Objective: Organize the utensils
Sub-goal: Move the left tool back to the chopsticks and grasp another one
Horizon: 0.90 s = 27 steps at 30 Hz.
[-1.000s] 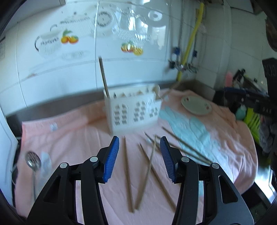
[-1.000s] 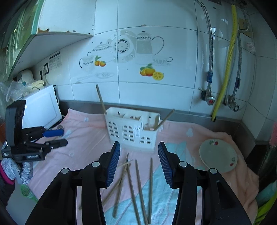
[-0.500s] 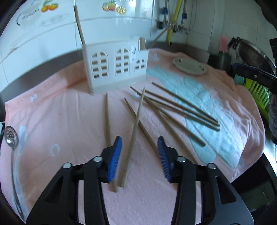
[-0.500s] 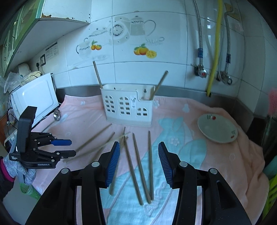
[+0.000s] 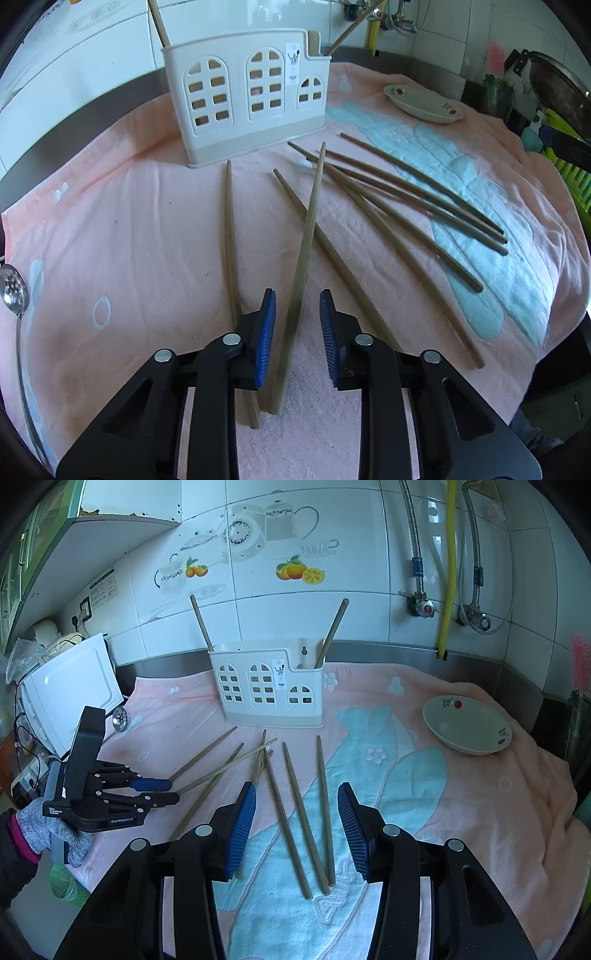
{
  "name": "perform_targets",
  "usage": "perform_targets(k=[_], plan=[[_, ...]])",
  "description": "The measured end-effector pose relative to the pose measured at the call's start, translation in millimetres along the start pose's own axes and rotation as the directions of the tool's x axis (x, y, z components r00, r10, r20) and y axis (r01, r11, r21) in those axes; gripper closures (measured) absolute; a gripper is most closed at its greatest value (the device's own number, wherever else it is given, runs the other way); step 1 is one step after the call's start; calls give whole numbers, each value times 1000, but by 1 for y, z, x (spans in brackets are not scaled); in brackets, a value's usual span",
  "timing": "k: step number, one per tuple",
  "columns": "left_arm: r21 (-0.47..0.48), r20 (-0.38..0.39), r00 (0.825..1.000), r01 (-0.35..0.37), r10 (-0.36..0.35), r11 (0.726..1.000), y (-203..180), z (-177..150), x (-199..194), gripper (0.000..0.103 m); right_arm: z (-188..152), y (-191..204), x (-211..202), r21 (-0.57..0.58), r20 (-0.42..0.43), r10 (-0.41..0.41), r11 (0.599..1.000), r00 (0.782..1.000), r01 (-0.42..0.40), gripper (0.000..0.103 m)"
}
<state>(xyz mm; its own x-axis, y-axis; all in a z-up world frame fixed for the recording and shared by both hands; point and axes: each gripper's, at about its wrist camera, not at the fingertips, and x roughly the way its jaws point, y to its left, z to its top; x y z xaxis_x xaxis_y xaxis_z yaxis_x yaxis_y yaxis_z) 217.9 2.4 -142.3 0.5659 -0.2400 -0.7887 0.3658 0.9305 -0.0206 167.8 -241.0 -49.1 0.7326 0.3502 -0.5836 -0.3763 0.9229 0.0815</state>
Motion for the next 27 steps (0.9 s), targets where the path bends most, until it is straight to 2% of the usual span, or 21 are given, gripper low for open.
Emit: perform_targets(k=[13, 22, 27], plan=[[2, -16, 1000, -20, 20, 1000, -4, -1, 8, 94, -17, 10, 11, -9, -33, 13, 1000, 999, -14, 58], [-4, 1, 1000, -14, 14, 1000, -6, -2, 0, 97, -32, 24, 29, -9, -73, 41, 999, 996, -42, 59], [-9, 29, 1000, 0, 0, 1000, -6, 1, -14, 97, -39, 31, 43, -10, -105, 55, 998, 993, -57, 63]])
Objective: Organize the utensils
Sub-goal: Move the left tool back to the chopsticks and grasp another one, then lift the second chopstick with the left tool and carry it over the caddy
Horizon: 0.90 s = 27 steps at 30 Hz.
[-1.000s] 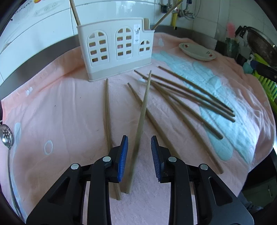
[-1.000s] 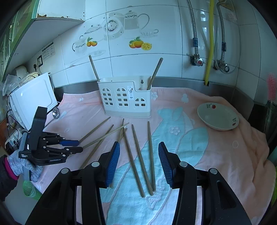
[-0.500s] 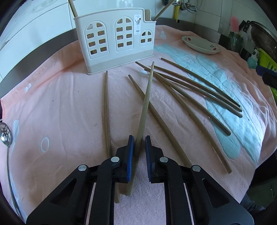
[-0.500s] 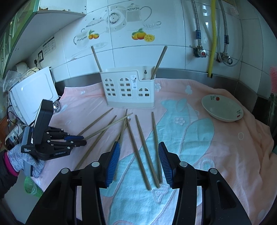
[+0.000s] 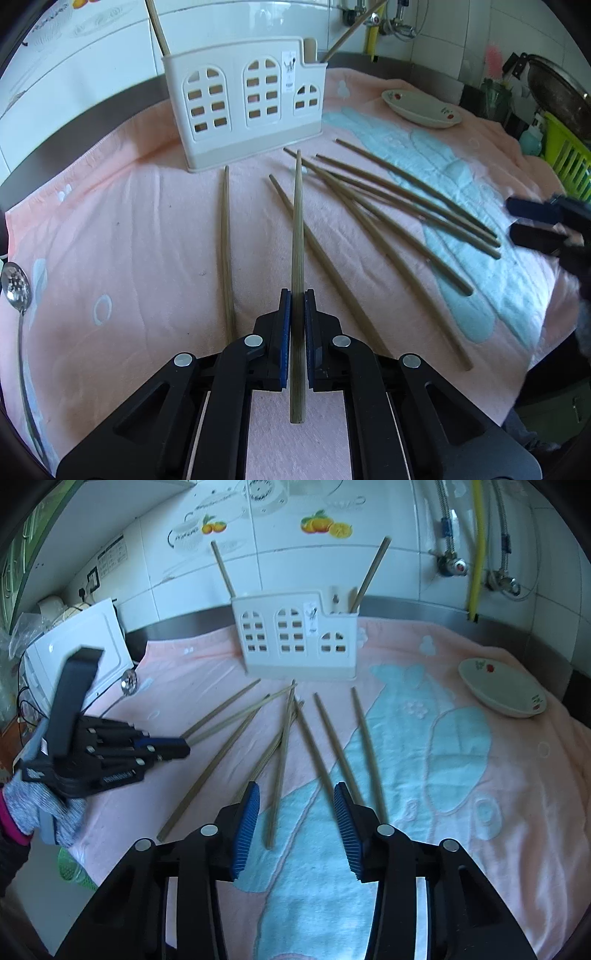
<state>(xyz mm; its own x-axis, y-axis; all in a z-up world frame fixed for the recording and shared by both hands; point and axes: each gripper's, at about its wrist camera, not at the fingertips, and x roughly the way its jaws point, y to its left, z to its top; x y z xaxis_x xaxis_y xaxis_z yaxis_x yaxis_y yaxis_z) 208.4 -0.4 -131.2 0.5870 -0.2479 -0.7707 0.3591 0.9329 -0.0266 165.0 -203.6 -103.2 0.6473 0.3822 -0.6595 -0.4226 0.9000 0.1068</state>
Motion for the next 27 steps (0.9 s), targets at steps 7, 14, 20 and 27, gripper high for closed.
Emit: perform_targets(k=[7, 14, 20, 27], plan=[[-28, 57, 998, 8, -7, 1000, 1, 5, -22, 97, -6, 10, 22, 0, -36, 20, 1000, 999, -20, 71], [-41, 98, 995, 25, -20, 999, 1, 13, -40, 97, -6, 13, 49, 31, -77, 37, 999, 996, -35, 80], [-53, 117, 992, 41, -35, 998, 3, 15, -49, 97, -5, 16, 69, 38, -111, 11, 999, 994, -7, 85], [-75, 137, 990, 43, -32, 996, 8, 18, -58, 97, -5, 23, 71, -14, -104, -58, 998, 993, 57, 96]])
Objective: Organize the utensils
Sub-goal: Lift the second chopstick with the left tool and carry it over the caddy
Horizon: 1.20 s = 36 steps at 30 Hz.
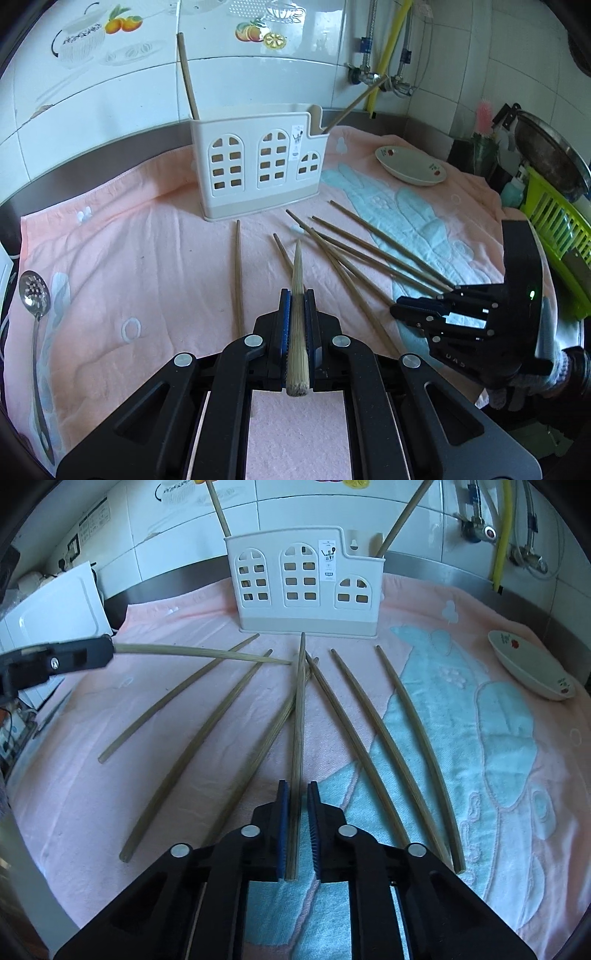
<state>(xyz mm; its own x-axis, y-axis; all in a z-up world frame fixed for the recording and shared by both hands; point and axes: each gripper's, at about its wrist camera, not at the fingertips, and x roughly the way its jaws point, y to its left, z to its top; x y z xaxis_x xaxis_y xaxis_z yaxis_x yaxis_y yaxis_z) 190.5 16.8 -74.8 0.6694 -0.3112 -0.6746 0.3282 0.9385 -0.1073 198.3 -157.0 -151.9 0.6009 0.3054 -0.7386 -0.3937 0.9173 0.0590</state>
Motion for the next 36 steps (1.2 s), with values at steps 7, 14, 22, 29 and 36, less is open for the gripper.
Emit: perform_targets(k=[7, 14, 22, 29, 36], plan=[[-1, 16, 1000, -4, 4, 1000, 0, 3, -5, 97, -1, 1, -5, -11, 21, -11, 1000, 1000, 11, 97], [-4, 37, 999, -9, 9, 1000, 1, 11, -14, 97, 16, 0, -43, -12, 116, -1, 1000, 993, 2, 97], [-7, 64, 998, -10, 10, 1000, 2, 29, -23, 97, 53, -4, -80, -9, 206, 39, 999, 978, -38, 97], [-9, 84, 996, -11, 12, 1000, 3, 51, -30, 97, 94, -6, -96, -28, 221, 70, 997, 973, -65, 97], [-27, 104, 995, -4, 6, 1000, 10, 81, -38, 97, 137, -18, -112, -31, 219, 86, 996, 972, -81, 97]])
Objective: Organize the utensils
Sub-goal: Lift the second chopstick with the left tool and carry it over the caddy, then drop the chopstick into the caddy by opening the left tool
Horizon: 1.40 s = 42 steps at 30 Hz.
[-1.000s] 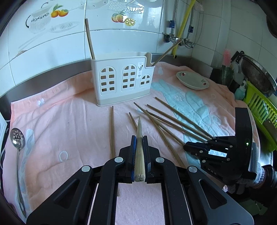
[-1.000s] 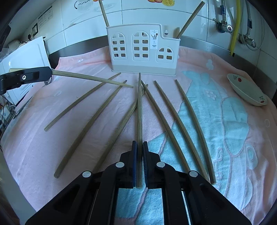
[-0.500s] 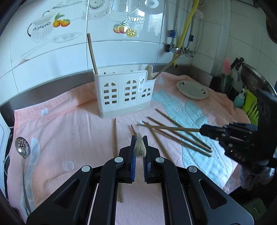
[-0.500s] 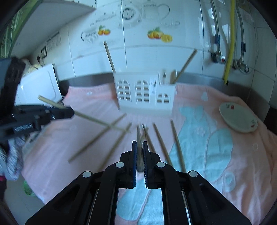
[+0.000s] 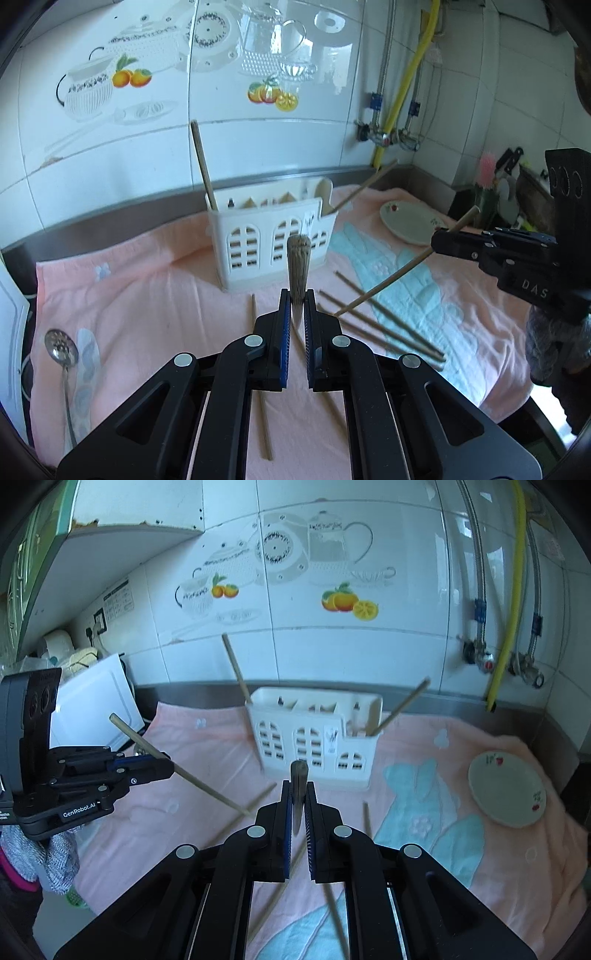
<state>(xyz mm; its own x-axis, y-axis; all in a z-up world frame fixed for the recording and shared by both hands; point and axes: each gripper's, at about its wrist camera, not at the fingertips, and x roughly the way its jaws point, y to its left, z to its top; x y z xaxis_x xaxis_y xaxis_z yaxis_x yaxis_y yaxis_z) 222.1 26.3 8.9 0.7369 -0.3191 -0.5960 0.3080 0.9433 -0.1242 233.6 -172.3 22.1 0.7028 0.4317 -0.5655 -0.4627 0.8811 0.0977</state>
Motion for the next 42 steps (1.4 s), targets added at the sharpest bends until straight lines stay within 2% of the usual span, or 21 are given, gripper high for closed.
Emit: perform_targets(k=[6, 11, 22, 28, 42], plan=[[-6, 40, 999, 1, -1, 1000, 6, 33, -9, 97, 38, -10, -12, -29, 9, 0, 1000, 1000, 0, 97], [27, 86, 996, -20, 17, 999, 4, 63, -21, 97, 72, -19, -22, -52, 31, -26, 998, 999, 28, 97], [69, 174, 980, -109, 95, 992, 6, 136, -26, 97, 126, -36, -15, -48, 62, -82, 995, 995, 85, 97], [64, 126, 983, -140, 131, 988, 15, 143, 3, 97, 133, -45, 14, -41, 31, -101, 994, 994, 103, 97], [-1, 14, 988, -155, 155, 988, 42, 121, 58, 97, 116, -53, 63, -17, -53, -93, 996, 994, 92, 97]])
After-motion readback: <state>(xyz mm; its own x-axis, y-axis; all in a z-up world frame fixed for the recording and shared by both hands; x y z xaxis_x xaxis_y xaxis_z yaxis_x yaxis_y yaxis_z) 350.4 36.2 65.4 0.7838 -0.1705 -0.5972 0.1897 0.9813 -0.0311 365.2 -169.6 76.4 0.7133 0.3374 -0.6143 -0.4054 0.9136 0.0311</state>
